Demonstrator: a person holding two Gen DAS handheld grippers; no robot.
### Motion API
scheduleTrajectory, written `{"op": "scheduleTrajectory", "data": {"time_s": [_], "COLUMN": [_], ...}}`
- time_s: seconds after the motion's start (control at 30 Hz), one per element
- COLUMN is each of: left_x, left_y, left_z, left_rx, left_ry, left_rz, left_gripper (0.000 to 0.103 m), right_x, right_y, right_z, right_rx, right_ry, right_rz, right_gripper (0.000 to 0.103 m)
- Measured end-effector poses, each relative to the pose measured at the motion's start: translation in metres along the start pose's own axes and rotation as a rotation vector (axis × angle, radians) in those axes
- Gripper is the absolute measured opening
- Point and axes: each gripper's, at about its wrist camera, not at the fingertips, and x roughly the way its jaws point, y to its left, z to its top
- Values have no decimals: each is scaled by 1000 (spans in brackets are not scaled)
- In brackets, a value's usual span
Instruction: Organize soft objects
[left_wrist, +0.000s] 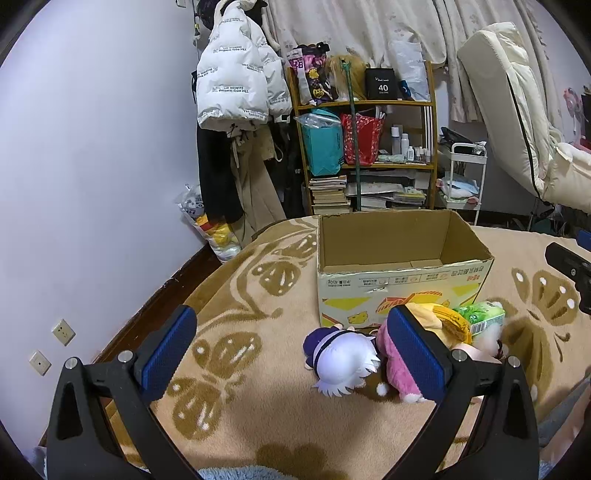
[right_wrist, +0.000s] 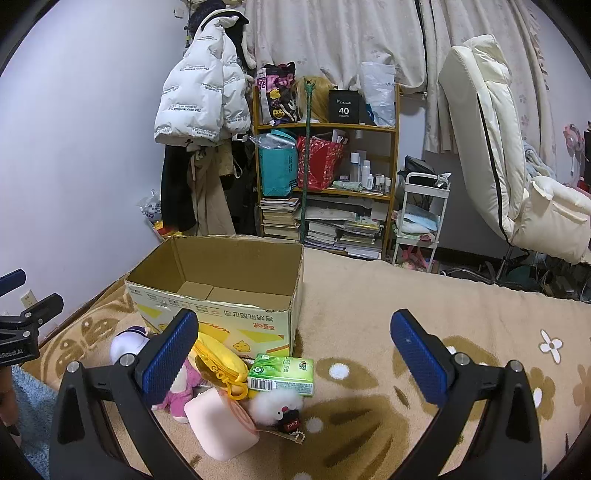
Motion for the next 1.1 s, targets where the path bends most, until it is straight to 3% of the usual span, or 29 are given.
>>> {"op": "scheduleTrajectory", "data": {"time_s": [1.1], "left_x": [-4], "left_y": [1], "left_z": [2], "left_rx": [-2], "left_ry": [-8], "left_rz": [-2], "left_gripper": [102], "right_x": [-4], "right_y": [-1], "right_z": [-1], "right_rx": [0], "right_ry": [-8], "right_rz": [7], "right_gripper": [103]}}
